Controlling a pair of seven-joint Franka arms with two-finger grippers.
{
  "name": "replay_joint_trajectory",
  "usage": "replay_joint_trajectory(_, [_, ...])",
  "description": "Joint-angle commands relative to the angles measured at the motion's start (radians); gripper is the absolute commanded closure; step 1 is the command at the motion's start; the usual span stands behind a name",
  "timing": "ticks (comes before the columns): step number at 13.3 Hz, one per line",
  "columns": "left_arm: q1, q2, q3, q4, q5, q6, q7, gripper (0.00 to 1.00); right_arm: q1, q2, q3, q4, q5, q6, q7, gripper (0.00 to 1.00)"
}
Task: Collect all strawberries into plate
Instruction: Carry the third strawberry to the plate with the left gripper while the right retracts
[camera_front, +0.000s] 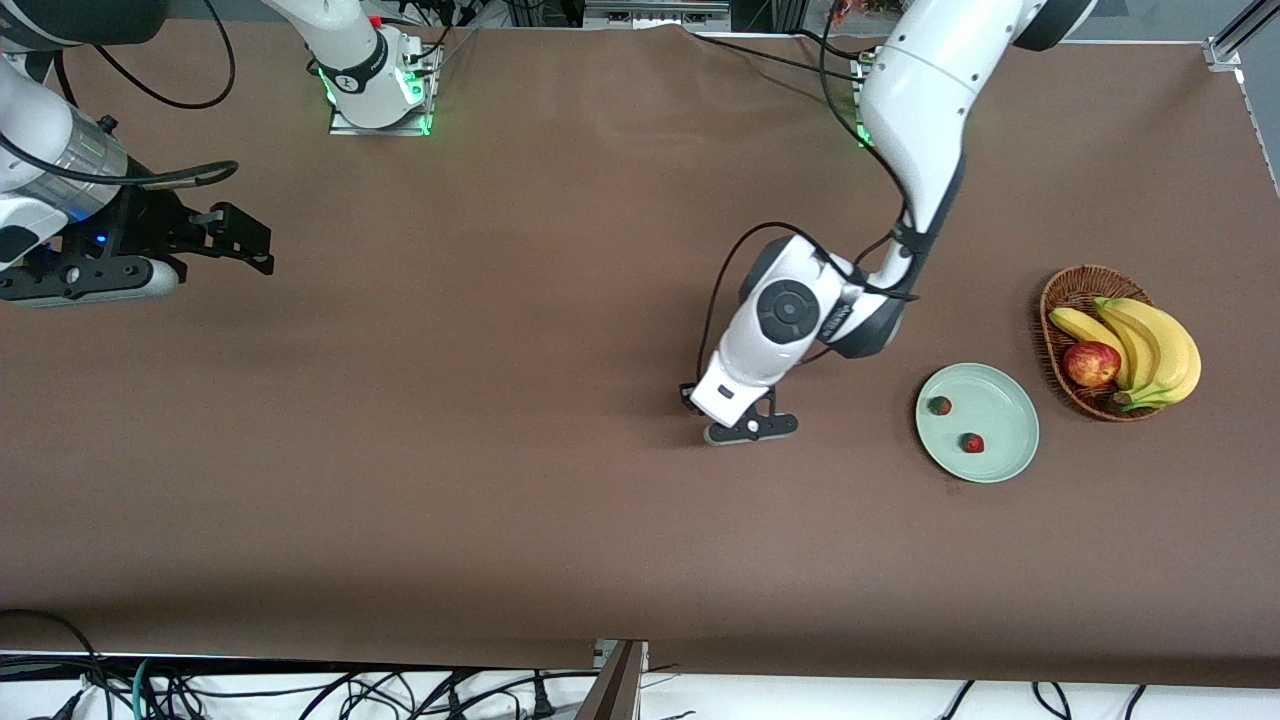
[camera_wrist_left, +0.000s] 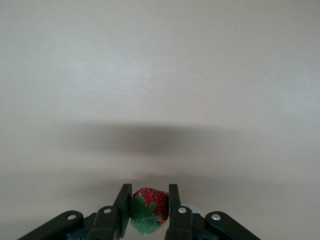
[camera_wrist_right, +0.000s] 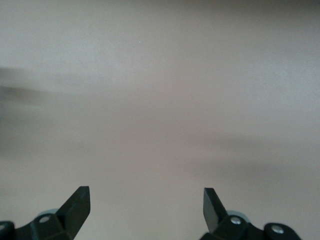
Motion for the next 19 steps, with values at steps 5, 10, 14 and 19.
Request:
replay_joint_trajectory(5, [0.237, -0.122, -0.005, -0.019, 0.028, -0.332, 0.651, 1.0, 0.011, -0.015, 0.026, 0.008, -0.09, 0.001, -0.003, 0.0])
replay_joint_trajectory(10, [0.503, -0.118, -0.013, -0.075, 0.002, -0.41, 1.22, 1.0, 0.014, -0.011, 0.029, 0.025, -0.097, -0.011, -0.013, 0.0])
replay_joint_trajectory(14, [0.6, -0.079, -0.014, -0.076, 0.0, -0.404, 1.347, 0.01, 0.019, 0.006, 0.031, 0.027, -0.087, 0.006, -0.002, 0.0])
replay_joint_trajectory(19, [0.597, -0.185, -0.031, -0.057, 0.0, -0.494, 1.353, 0.0, -0.008, 0.02, 0.022, 0.024, -0.061, 0.015, -0.003, 0.0])
